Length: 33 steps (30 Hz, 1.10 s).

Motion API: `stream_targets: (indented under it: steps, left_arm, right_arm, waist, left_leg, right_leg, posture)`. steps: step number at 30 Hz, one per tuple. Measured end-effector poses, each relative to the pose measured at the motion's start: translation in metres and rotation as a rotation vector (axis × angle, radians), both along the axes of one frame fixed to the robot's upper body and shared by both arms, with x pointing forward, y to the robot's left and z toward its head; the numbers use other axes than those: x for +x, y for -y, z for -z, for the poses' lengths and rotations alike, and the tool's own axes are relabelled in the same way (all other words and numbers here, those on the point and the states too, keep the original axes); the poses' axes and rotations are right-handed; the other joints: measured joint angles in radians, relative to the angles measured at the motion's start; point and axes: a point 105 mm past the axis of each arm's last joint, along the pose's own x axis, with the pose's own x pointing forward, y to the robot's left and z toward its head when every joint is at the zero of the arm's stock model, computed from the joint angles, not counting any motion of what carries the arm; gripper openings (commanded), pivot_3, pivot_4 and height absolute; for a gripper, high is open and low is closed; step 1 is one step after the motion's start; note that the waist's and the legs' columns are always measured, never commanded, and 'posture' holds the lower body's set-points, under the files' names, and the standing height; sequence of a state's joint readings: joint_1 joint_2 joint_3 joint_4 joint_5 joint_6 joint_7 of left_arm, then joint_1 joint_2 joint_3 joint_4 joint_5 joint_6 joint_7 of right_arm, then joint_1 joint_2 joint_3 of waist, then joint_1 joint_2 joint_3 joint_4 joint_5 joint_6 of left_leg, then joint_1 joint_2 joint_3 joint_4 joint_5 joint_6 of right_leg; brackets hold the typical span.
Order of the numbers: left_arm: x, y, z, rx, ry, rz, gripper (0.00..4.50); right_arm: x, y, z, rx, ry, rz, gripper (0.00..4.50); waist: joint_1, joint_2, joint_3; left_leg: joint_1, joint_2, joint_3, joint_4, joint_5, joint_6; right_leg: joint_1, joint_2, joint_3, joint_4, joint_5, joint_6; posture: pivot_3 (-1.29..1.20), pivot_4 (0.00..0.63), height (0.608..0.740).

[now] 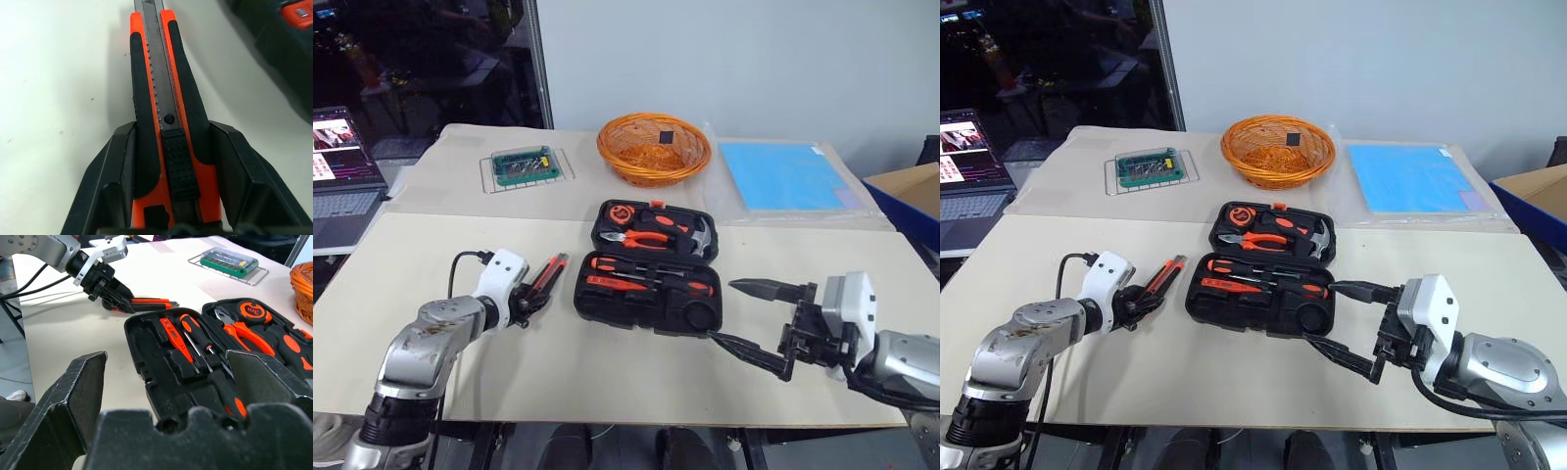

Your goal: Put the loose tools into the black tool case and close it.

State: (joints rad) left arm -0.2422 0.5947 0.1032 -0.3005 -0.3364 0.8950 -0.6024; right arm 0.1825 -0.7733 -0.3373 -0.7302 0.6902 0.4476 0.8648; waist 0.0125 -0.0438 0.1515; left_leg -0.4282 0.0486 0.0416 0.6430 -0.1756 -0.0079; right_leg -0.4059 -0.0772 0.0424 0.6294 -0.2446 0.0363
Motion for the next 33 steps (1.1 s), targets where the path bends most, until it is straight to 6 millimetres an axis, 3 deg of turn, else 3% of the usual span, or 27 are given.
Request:
stream_targets:
  steps: [3, 5, 7, 9, 11, 17, 22, 33]
  left_arm:
    - [0.002, 0.024, -0.045, -0.108, 0.126, 0.190, 1.76]
    - [-0.009, 0.044, -0.074, -0.087, 0.169, 0.422, 1.76]
    - [-0.022, 0.060, -0.083, -0.037, 0.165, 0.617, 1.76]
    - [-0.030, 0.072, -0.077, -0.010, 0.123, 0.750, 1.76]
    - [-0.024, 0.086, -0.063, 0.081, 0.053, 0.898, 1.76]
    - [-0.007, 0.102, -0.037, 0.274, 0.009, 1.071, 1.76]
    - [0.001, 0.103, -0.014, 0.387, -0.016, 1.164, 1.76]
    - [0.013, 0.108, -0.010, 0.484, 0.019, 1.240, 1.76]
  right_arm:
    - [-0.002, 0.005, 0.000, -0.001, 0.001, 0.038, 4.50]
    - [-0.006, 0.013, 0.000, -0.004, -0.001, 0.079, 4.50]
    - [-0.011, 0.020, 0.000, -0.004, -0.010, 0.104, 4.50]
    - [-0.015, 0.025, -0.001, -0.009, -0.013, 0.113, 4.50]
    - [-0.022, 0.033, -0.003, -0.046, -0.017, 0.126, 4.50]
    - [-0.033, 0.038, -0.013, -0.086, 0.008, 0.112, 4.50]
    - [-0.036, 0.035, -0.018, -0.109, 0.034, 0.112, 4.50]
    - [-0.040, 0.027, -0.020, -0.098, 0.038, 0.105, 4.50]
  waist:
    - [0.004, -0.001, 0.001]
    - [0.002, -0.001, 0.001]
    - [0.000, 0.000, 0.000]
    - [-0.005, 0.001, 0.000]
    - [0.001, 0.001, 0.000]
    - [-0.002, 0.001, 0.000]
    - [-0.003, 0.001, 0.000]
    - [-0.001, 0.001, 0.000]
  left_leg:
    - [-0.003, -0.001, 0.000, 0.000, 0.002, 0.003]
    - [-0.003, -0.001, 0.002, 0.000, 0.002, 0.003]
    - [-0.003, -0.002, 0.003, 0.000, 0.001, 0.003]
    - [-0.002, -0.001, 0.004, 0.000, 0.001, 0.004]
    - [-0.002, -0.001, 0.003, 0.001, 0.001, 0.004]
    - [-0.002, -0.001, 0.003, 0.002, 0.001, 0.004]
    - [-0.003, -0.001, 0.002, 0.001, 0.001, 0.005]
    - [-0.003, -0.002, 0.001, 0.003, 0.001, 0.005]
  right_leg:
    - [-0.002, 0.001, -0.001, 0.000, 0.003, -0.005]
    - [-0.001, 0.001, -0.001, -0.001, 0.003, -0.004]
    - [0.000, 0.000, 0.000, -0.002, 0.002, -0.004]
    - [0.000, 0.001, 0.001, -0.002, 0.002, -0.004]
    - [0.000, 0.002, 0.000, -0.001, -0.001, 0.002]
    - [0.001, 0.002, 0.001, -0.002, -0.001, 0.002]
    - [0.000, 0.003, 0.001, -0.001, -0.002, 0.003]
    - [0.001, 0.002, 0.001, -0.002, -0.002, 0.004]
  posture:
    - [0.00, 0.150, 0.740]
    - [0.00, 0.150, 0.740]
    - [0.00, 0.150, 0.740]
    - [0.00, 0.150, 0.740]
    - [0.00, 0.150, 0.740]
    - [0.00, 0.150, 0.740]
    - [0.00, 0.150, 0.740]
    - [0.00, 0.150, 0.740]
